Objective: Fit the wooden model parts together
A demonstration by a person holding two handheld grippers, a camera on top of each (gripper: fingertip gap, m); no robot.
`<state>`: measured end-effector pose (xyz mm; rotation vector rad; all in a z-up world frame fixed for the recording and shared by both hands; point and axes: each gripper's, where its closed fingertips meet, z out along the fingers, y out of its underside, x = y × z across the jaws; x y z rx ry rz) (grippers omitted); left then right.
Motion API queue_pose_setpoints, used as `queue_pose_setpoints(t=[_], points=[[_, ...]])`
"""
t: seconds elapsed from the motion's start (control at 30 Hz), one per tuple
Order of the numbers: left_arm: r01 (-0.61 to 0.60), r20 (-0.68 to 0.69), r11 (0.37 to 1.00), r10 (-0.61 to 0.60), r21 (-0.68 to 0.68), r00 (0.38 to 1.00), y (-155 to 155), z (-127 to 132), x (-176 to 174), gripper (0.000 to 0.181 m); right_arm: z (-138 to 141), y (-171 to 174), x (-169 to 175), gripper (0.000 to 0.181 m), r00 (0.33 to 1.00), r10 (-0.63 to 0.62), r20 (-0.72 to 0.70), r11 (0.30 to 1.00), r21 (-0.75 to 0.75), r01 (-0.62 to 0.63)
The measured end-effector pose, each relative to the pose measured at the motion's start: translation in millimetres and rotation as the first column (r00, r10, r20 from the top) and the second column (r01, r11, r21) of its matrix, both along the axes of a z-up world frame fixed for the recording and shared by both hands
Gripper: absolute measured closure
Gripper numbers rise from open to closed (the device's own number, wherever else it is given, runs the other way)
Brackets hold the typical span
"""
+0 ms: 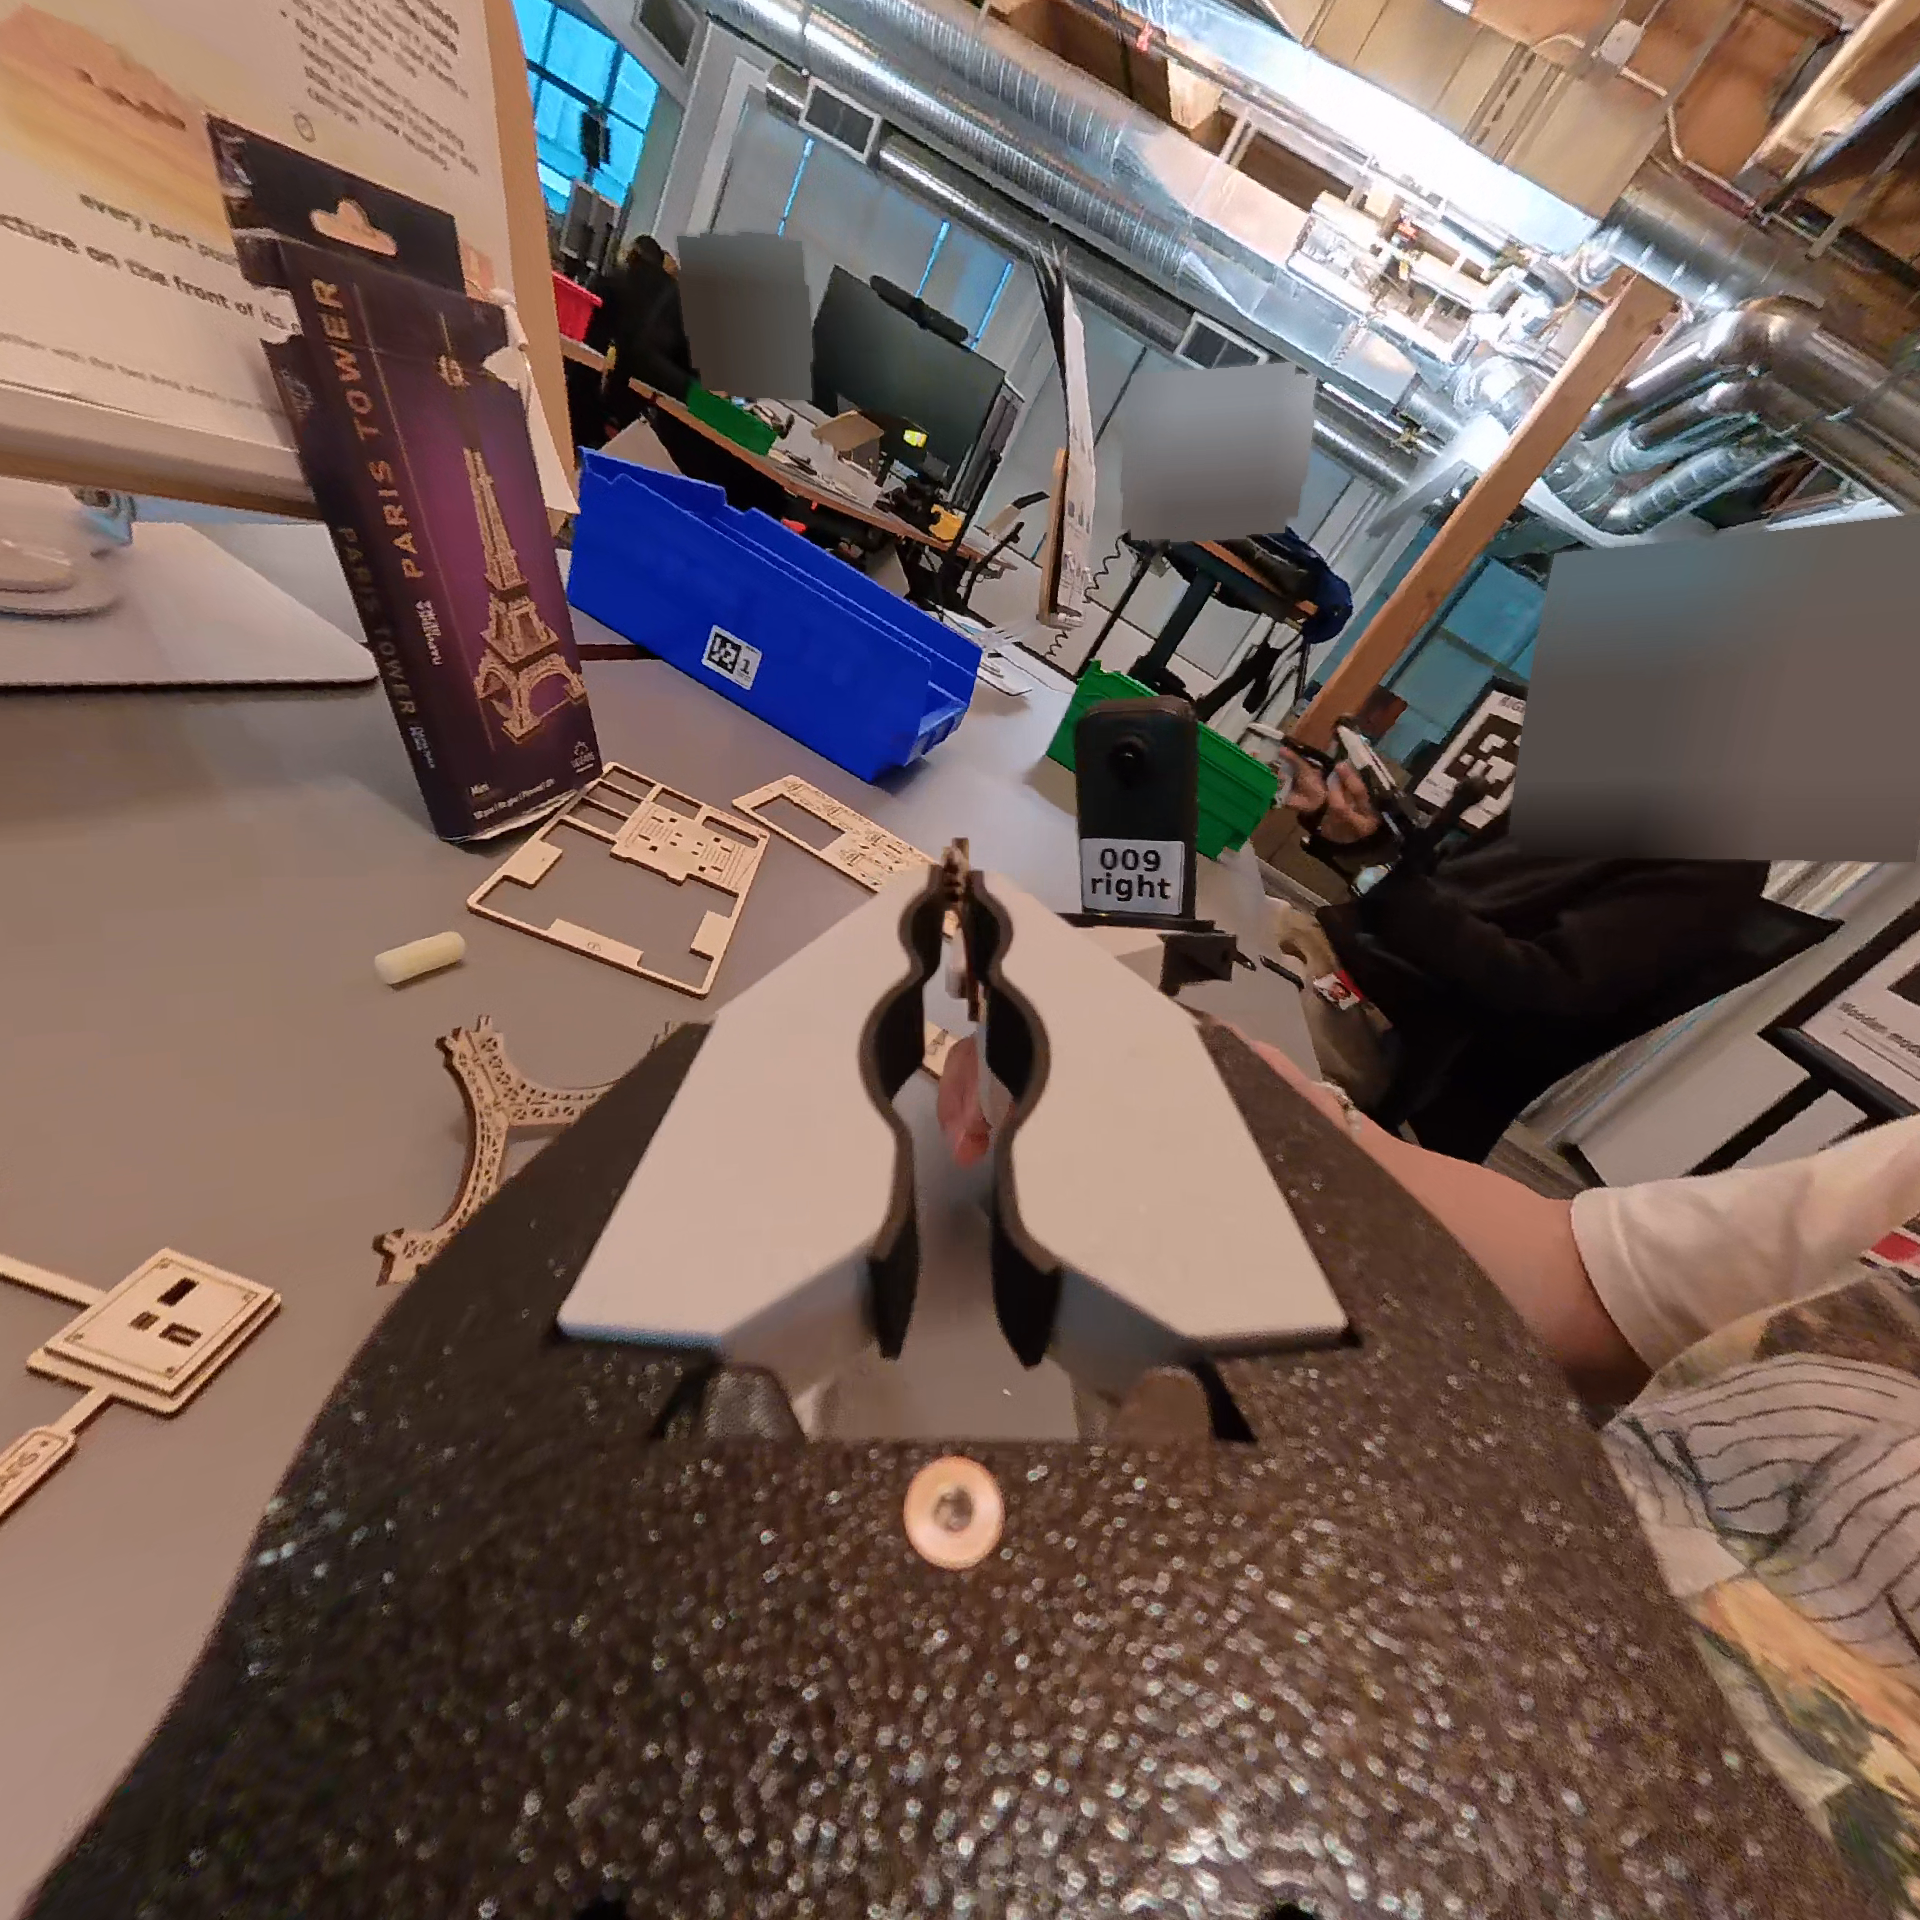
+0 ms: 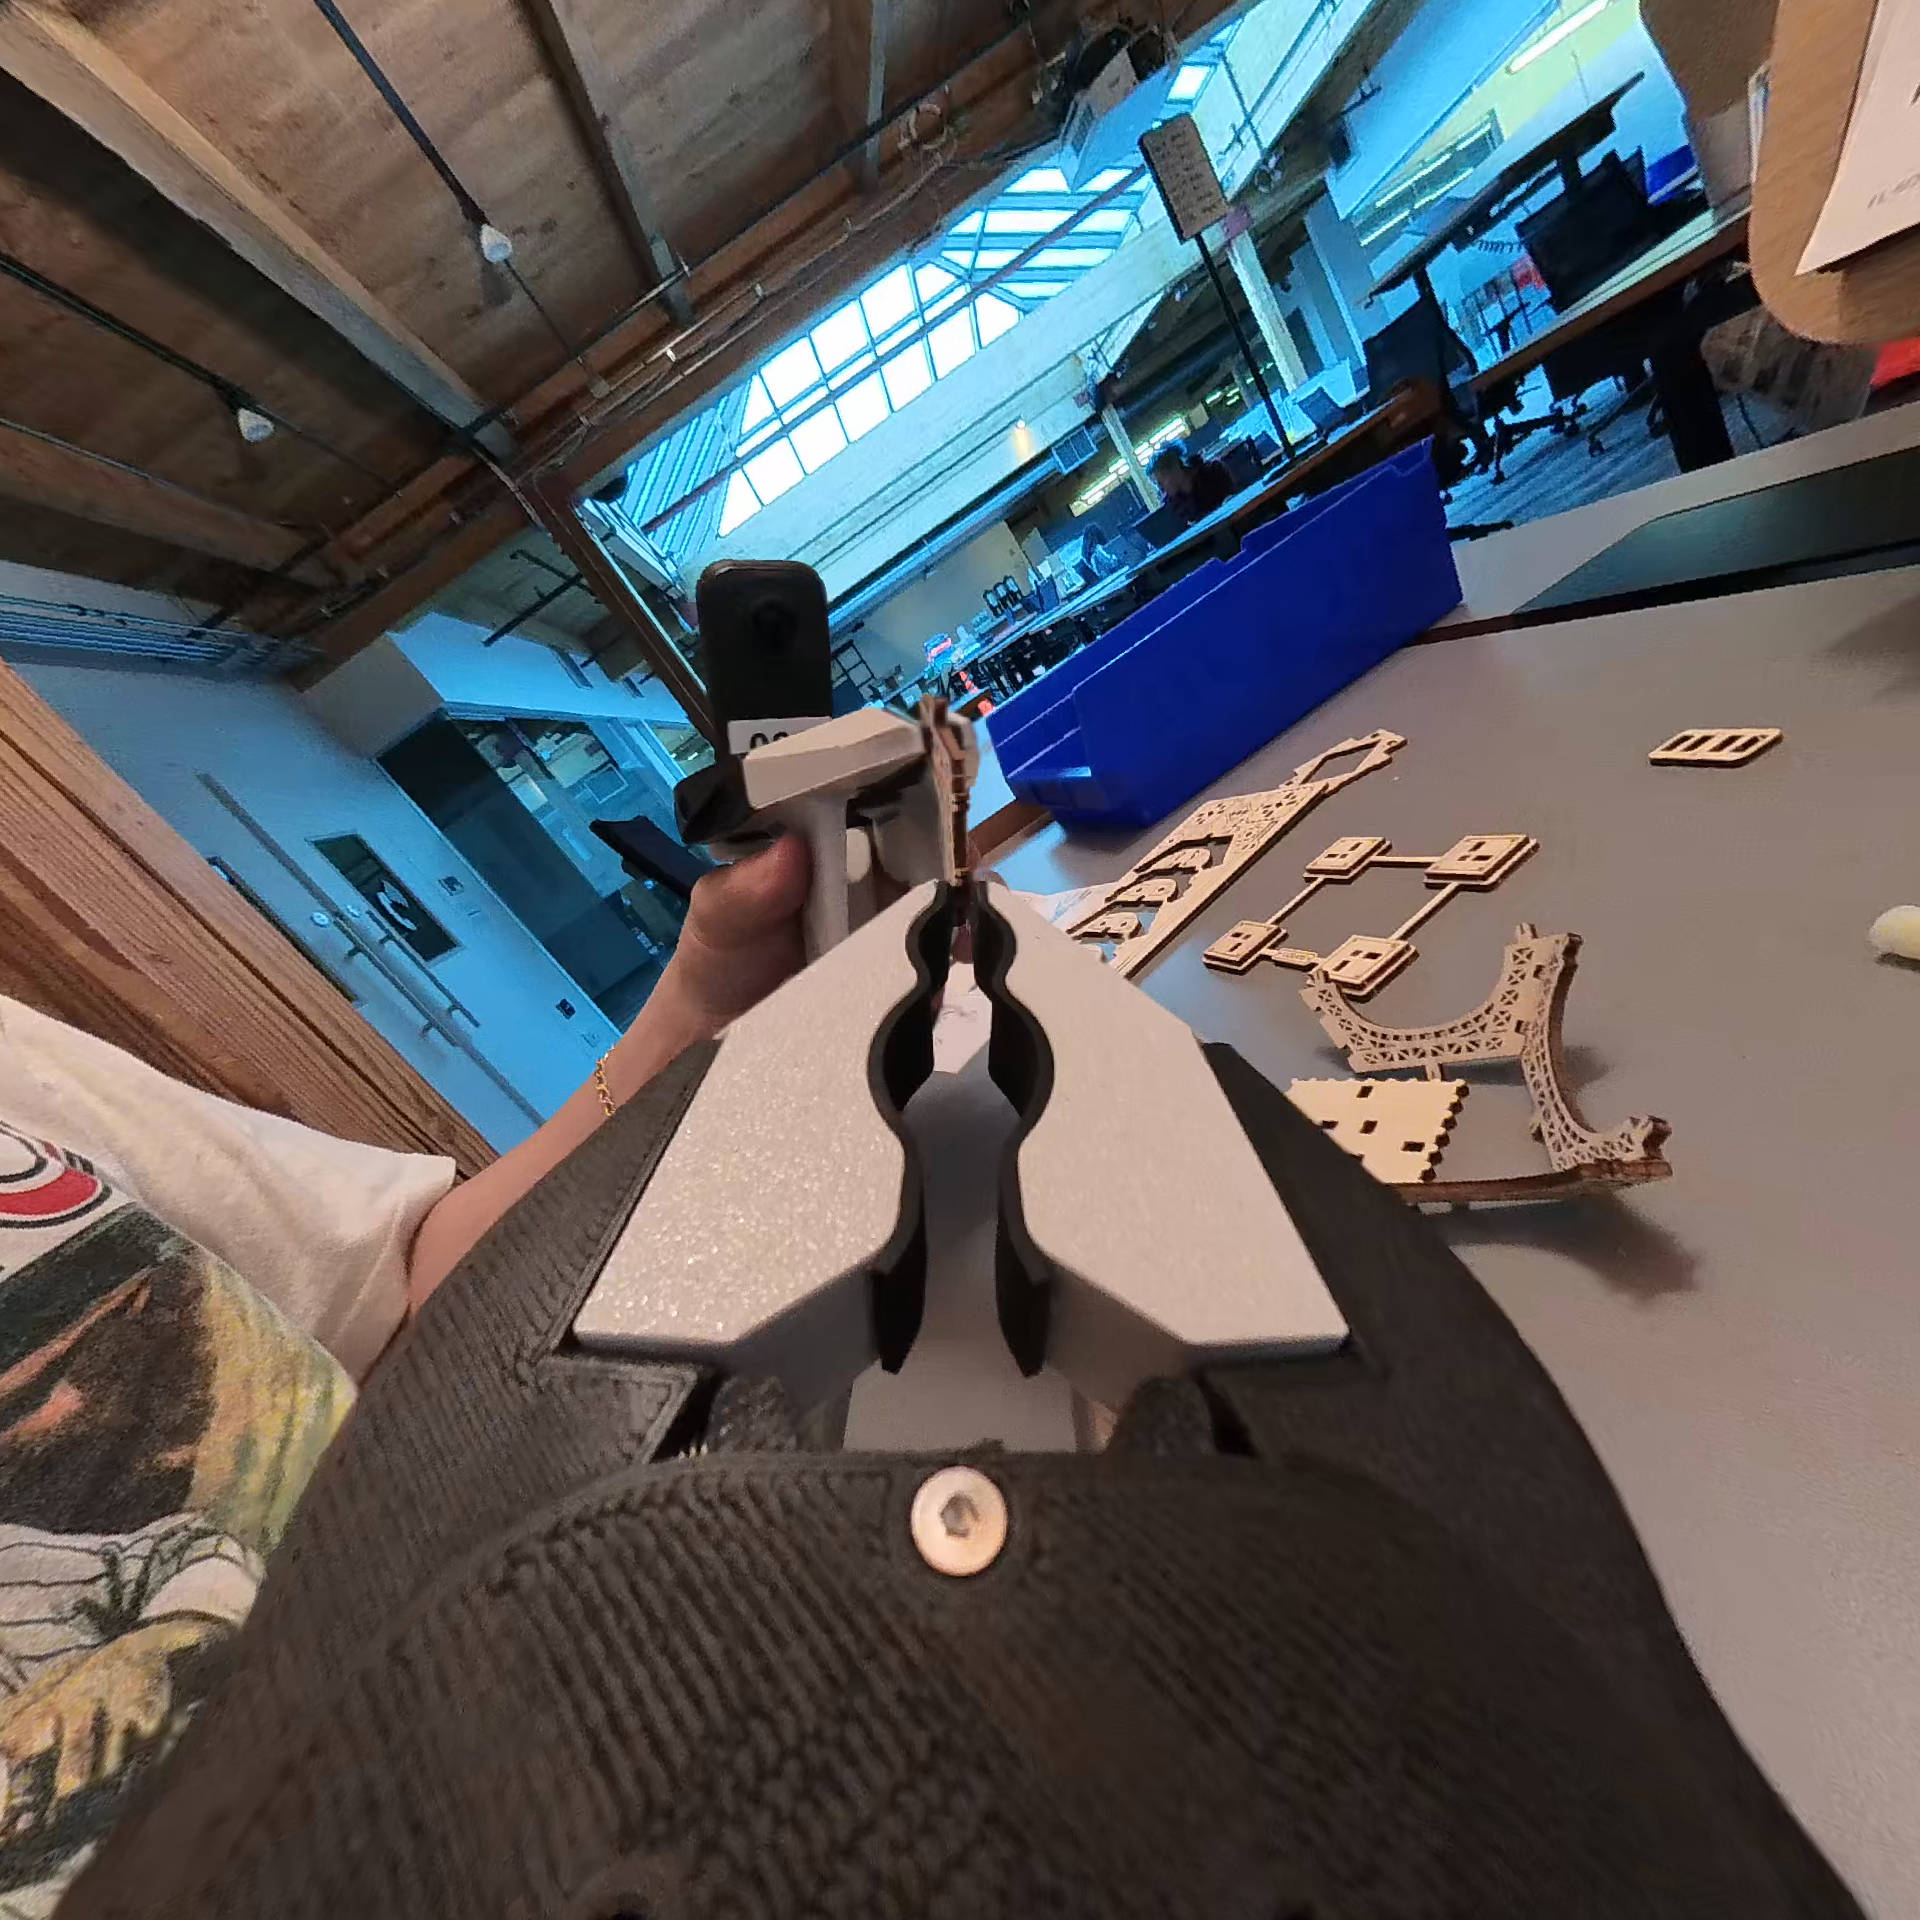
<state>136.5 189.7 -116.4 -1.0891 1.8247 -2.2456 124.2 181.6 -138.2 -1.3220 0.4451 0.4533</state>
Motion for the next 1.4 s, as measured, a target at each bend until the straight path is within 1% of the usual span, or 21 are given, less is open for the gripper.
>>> queue_pose_setpoints(t=[0.07,0.13,0.23,0.33,0.37,0.43,0.53,0.57,0.6,0.63,0.7,0.77,0.8,0.87,0.93,1.0,1.1,1.17,1.23,1.33,1.4], points=[[0.02,-0.008,1.0,-0.02,0.01,1.0,-1.7,-1.1,-1.8,0.181,-3.2,0.5,0.2,0.18,1.0,0.009,-0.011,1.0,-0.016,-0.009],[-0.006,-0.042,1.0,0.007,0.031,0.999,1.4,-6.3,2.2,0.181,-8.4,-2.3,4.5,0.18,1.0,-0.011,0.022,0.997,-0.071,0.012],[-0.046,-0.189,0.997,0.057,0.061,0.98,11.6,-25.4,10.7,0.181,-19.1,-21.0,32.2,0.162,0.964,-0.153,0.216,0.954,-0.221,0.201],[-0.006,-0.355,0.999,0.018,0.035,0.935,12.3,-47.8,10.2,0.181,-27.6,-38.6,60.0,0.155,0.855,-0.225,0.468,0.865,-0.307,0.396],[0.018,-0.397,1.0,-0.014,0.006,0.918,10.4,-52.7,8.4,0.181,-30.3,-38.2,63.4,0.151,0.82,-0.193,0.539,0.844,-0.336,0.419],[0.03,-0.44,0.999,-0.043,-0.038,0.897,10.1,-59.9,8.5,0.181,-39.5,-29.8,60.9,0.144,0.752,-0.032,0.658,0.81,-0.424,0.406],[-0.002,-0.467,0.998,-0.024,-0.055,0.884,16.9,-69.3,13.4,0.181,-52.3,-18.8,63.8,0.154,0.589,0.189,0.786,0.746,-0.505,0.435],[-0.009,-0.471,0.998,-0.022,-0.063,0.882,18.8,-71.0,14.5,0.181,-56.8,-15.9,66.4,0.157,0.564,0.232,0.792,0.733,-0.524,0.434],[-0.015,-0.478,0.997,-0.021,-0.072,0.878,20.8,-72.8,15.5,0.181,-60.7,-14.1,71.0,0.158,0.577,0.244,0.779,0.719,-0.545,0.432],[-0.024,-0.484,0.996,-0.019,-0.081,0.875,23.0,-74.5,16.7,0.181,-62.5,-13.0,77.0,0.157,0.617,0.228,0.753,0.709,-0.563,0.425],[-0.046,-0.493,0.995,-0.003,-0.086,0.87,27.6,-78.5,18.8,0.181,-56.4,-9.0,87.1,0.153,0.717,0.155,0.68,0.73,-0.567,0.38],[-0.063,-0.496,0.995,0.017,-0.076,0.868,30.7,-82.0,20.2,0.181,-58.7,-11.6,106.4,0.152,0.847,0.062,0.528,0.693,-0.633,0.344],[-0.071,-0.494,0.995,0.027,-0.071,0.869,31.5,-82.9,21.0,0.181,-65.3,-12.2,108.9,0.143,0.904,0.06,0.424,0.672,-0.687,0.277],[-0.073,-0.487,0.995,0.033,-0.065,0.873,30.8,-83.3,21.8,0.181,-74.2,-7.1,98.2,0.148,0.965,0.126,0.229,0.665,-0.741,0.089],[-0.07,-0.481,0.995,0.03,-0.066,0.876,28.7,-82.9,21.9,0.181,-80.5,-2.3,97.6,0.148,0.975,0.162,0.15,0.638,-0.77,0.012],[-0.06,-0.474,0.996,0.022,-0.065,0.88,25.5,-82.8,20.5,0.181,-86.9,0.3,105.6,0.145,0.969,0.184,0.165,0.581,-0.813,0.028],[-0.044,-0.461,0.997,0.011,-0.061,0.887,22.1,-81.9,17.7,0.181,-93.7,10.1,96.2,0.151,0.954,0.277,0.117,0.528,-0.848,-0.049],[-0.041,-0.453,0.998,0.012,-0.052,0.891,22.1,-81.4,16.4,0.181,-101.7,13.2,95.9,0.152,0.949,0.299,0.1,0.488,-0.871,-0.062],[-0.043,-0.447,0.998,0.017,-0.047,0.894,23.3,-81.0,15.1,0.181,-106.6,15.1,97.0,0.152,0.948,0.303,0.095,0.474,-0.878,-0.064],[-0.055,-0.44,0.998,0.037,-0.028,0.897,27.2,-81.4,14.8,0.181,-108.5,19.2,92.3,0.153,0.943,0.322,0.084,0.486,-0.87,-0.088],[-0.066,-0.431,0.998,0.052,-0.016,0.901,29.6,-80.4,15.3,0.181,-108.8,21.1,89.9,0.16,0.94,0.329,0.096,0.495,-0.865,-0.085]])
